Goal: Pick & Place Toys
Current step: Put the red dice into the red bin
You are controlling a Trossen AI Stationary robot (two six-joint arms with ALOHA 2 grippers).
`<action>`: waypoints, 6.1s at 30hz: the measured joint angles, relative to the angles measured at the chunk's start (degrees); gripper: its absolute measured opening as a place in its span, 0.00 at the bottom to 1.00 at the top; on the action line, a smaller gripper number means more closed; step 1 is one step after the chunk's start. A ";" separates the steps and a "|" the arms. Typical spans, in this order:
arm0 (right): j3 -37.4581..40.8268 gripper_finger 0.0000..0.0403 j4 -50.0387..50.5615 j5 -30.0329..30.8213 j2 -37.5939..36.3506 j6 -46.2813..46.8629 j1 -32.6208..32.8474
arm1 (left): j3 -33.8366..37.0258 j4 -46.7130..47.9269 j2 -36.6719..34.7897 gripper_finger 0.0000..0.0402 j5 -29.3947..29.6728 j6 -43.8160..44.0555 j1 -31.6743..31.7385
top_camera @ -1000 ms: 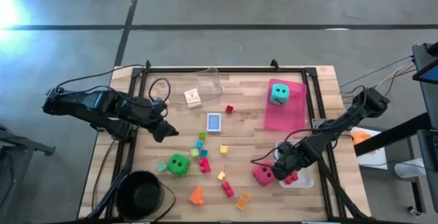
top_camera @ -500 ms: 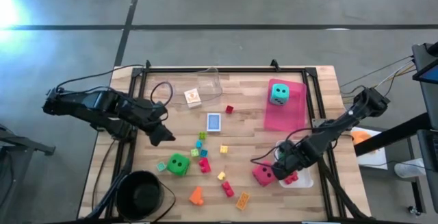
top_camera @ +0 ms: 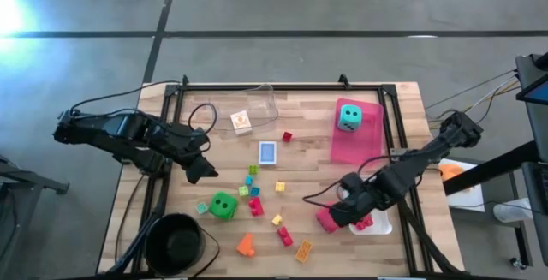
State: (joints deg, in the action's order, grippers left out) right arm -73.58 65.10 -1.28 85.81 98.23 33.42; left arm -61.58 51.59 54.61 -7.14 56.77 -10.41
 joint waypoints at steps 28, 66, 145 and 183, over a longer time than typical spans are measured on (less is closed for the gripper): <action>-14.85 0.82 2.23 2.99 17.30 -21.77 -6.31 | 0.00 0.09 0.00 0.49 0.04 3.54 -0.02; -4.90 0.82 -3.84 -0.44 17.06 -16.90 -4.23 | 0.00 0.22 0.00 0.49 -0.39 5.27 0.00; -0.79 0.82 -11.33 -9.03 12.06 -29.65 -7.60 | 0.00 0.22 -0.02 0.49 -1.51 2.08 -0.02; 19.28 0.44 -45.36 -18.38 11.43 -30.78 -10.20 | 0.00 0.20 -0.02 0.49 -1.64 4.37 0.00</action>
State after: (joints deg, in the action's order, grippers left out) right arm -54.30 19.74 -19.65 97.25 67.45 23.22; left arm -61.58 51.79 54.59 -8.78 61.14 -10.42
